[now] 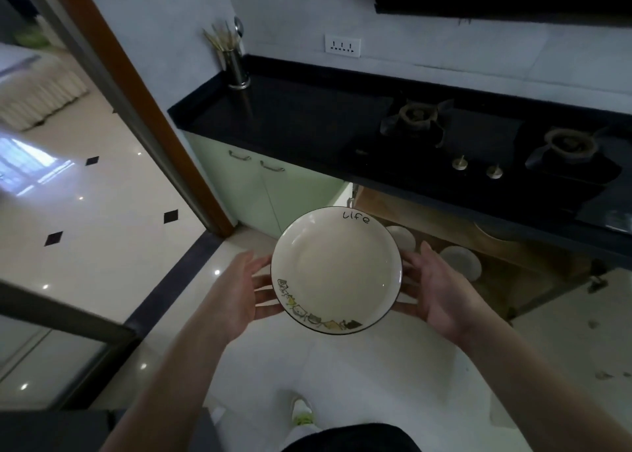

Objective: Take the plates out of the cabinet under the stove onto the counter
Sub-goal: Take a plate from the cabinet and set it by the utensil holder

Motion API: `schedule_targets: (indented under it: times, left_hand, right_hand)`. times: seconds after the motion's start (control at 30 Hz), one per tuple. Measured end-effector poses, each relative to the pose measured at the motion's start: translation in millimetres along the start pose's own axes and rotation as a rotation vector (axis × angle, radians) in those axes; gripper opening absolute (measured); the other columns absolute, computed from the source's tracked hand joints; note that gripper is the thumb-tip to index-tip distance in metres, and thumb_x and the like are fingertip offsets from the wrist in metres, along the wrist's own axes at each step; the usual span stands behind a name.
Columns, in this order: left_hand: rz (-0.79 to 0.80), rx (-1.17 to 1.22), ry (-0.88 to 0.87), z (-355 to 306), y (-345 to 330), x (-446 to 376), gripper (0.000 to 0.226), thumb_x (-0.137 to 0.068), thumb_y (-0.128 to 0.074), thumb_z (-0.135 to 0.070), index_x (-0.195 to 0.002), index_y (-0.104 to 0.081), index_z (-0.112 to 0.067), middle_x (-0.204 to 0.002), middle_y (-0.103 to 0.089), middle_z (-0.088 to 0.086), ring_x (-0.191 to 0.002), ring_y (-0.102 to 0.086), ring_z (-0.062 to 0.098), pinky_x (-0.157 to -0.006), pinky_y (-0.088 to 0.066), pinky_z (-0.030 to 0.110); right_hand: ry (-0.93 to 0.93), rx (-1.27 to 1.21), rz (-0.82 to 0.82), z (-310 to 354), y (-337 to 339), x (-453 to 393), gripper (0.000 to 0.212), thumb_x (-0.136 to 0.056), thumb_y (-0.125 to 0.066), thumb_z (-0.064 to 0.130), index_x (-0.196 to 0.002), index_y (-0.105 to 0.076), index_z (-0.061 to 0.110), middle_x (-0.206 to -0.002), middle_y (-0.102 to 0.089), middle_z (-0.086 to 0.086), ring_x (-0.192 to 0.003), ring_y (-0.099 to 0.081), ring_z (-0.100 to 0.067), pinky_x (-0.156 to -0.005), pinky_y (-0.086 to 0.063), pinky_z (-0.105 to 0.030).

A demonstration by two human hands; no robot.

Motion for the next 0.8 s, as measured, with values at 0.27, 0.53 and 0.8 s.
schedule_targets:
  times: [0.27, 0.53, 0.8]
  left_hand:
    - [-0.085, 0.040, -0.013, -20.4, 90.9, -11.5, 0.053, -0.100, -0.028, -0.053, -0.119, -0.065, -0.021, -0.096, -0.077, 0.014, -0.082, -0.075, 0.030, -0.065, -0.059, 0.041]
    - [-0.078, 0.021, -0.005, -71.8, 179.1, -36.4, 0.058, -0.099, -0.029, -0.056, -0.127, -0.064, -0.018, -0.110, -0.071, 0.019, -0.091, -0.071, 0.032, -0.067, -0.058, 0.039]
    - [-0.068, 0.026, -0.049, -127.4, 219.0, -80.2, 0.055, -0.098, -0.032, -0.054, -0.120, -0.069, -0.020, -0.095, -0.074, 0.014, -0.083, -0.072, 0.029, -0.074, -0.058, 0.043]
  right_hand:
    - [-0.037, 0.056, 0.101, -8.0, -93.7, -30.9, 0.054, -0.099, -0.032, 0.056, -0.116, -0.067, 0.019, -0.110, -0.067, -0.009, -0.090, -0.070, -0.025, -0.067, -0.058, -0.043]
    - [0.002, 0.099, 0.109, -23.2, -196.1, -74.8, 0.053, -0.089, -0.038, 0.064, -0.110, -0.066, 0.024, -0.118, -0.067, -0.007, -0.101, -0.069, -0.024, -0.066, -0.059, -0.044]
    - [0.049, 0.068, 0.082, -6.1, -254.2, -117.2, 0.049, -0.093, -0.036, 0.063, -0.105, -0.067, 0.028, -0.114, -0.069, -0.008, -0.102, -0.068, -0.028, -0.067, -0.059, -0.044]
Point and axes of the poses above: each hand's wrist, its own x-axis away from the middle knuckle, its own y-axis out of the back of the hand, z = x × y, the point moved 5 cm from there along -x, towards the middle knuckle
